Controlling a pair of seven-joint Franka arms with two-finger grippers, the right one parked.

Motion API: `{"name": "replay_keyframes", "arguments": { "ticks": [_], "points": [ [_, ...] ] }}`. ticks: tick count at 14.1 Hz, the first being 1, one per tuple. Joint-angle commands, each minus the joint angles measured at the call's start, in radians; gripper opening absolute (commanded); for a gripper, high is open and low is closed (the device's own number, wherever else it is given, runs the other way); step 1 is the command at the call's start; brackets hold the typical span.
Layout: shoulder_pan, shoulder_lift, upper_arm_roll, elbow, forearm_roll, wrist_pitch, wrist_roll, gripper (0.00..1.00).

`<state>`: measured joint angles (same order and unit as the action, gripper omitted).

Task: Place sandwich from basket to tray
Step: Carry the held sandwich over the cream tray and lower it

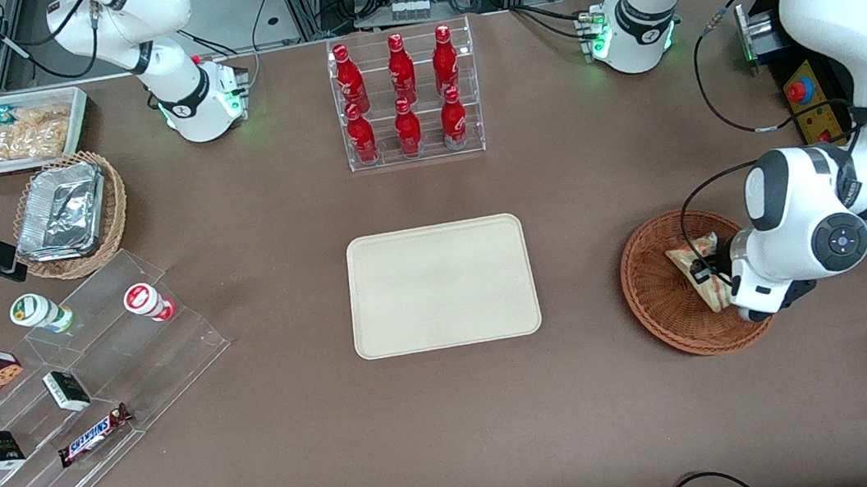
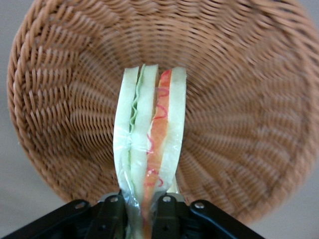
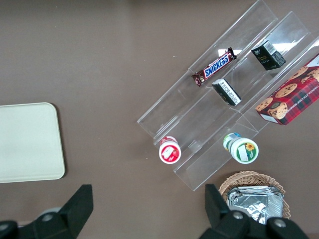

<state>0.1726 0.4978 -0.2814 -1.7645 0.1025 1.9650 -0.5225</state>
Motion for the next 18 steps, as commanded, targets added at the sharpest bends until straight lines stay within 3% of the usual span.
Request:
{"name": "replay_keyframes", "arguments": {
  "ticks": [1,8,12,18],
  "points": [
    [-0.069,-0.038,-0.031,0.091,0.019,-0.144,-0.005,0.14],
    [-0.329,-0.021,-0.047,0.207,-0.009,-0.219,-0.036,0.14],
    [-0.471,0.103,-0.044,0.302,0.003,-0.105,-0.192,0.15],
    [-0.616,0.255,-0.051,0.404,-0.009,-0.023,-0.267,0.17]
  ]
}}
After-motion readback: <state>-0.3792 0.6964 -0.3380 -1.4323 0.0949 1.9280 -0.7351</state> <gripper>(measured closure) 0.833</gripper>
